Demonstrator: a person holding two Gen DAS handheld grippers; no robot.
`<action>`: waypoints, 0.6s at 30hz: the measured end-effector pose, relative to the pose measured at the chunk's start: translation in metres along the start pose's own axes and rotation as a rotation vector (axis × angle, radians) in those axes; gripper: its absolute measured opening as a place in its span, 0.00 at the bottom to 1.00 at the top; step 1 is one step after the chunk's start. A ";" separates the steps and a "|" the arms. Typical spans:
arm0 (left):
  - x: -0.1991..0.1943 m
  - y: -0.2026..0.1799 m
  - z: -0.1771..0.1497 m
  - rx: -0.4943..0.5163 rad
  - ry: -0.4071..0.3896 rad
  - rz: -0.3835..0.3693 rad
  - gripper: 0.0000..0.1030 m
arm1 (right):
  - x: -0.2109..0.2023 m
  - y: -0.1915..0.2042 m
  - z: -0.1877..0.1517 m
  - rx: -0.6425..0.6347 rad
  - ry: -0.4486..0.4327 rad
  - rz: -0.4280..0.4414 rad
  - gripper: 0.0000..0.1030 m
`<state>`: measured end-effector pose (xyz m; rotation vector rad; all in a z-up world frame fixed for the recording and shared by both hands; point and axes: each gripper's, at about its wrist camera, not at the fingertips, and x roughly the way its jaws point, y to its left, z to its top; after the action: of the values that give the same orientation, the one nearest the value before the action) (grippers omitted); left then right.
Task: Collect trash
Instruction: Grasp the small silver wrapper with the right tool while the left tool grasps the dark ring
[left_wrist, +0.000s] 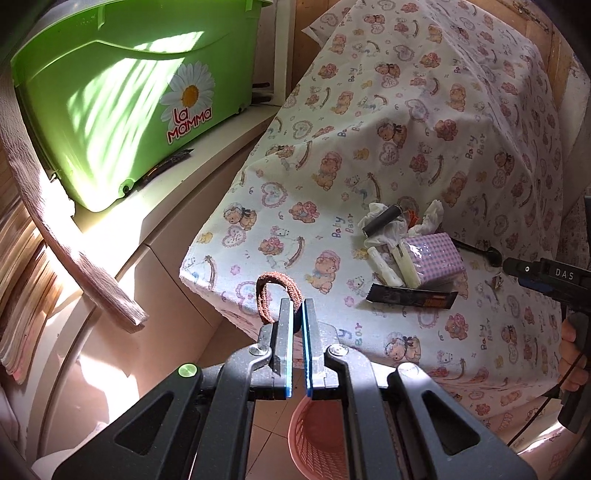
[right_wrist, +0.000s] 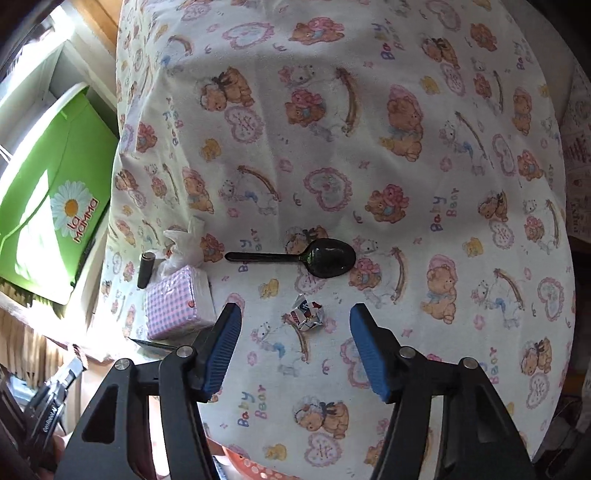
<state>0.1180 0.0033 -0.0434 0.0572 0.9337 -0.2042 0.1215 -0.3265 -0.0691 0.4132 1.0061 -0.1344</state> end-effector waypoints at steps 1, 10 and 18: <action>0.000 0.000 0.000 0.004 -0.002 0.003 0.04 | 0.003 0.006 0.000 -0.031 0.001 -0.031 0.62; 0.005 0.004 -0.004 -0.011 0.015 0.014 0.04 | 0.037 0.052 -0.012 -0.252 0.007 -0.247 0.45; 0.003 0.007 -0.004 -0.016 0.011 0.016 0.04 | 0.042 0.049 -0.010 -0.197 0.011 -0.219 0.21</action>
<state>0.1172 0.0100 -0.0483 0.0514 0.9456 -0.1816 0.1504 -0.2748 -0.0958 0.1235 1.0634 -0.2283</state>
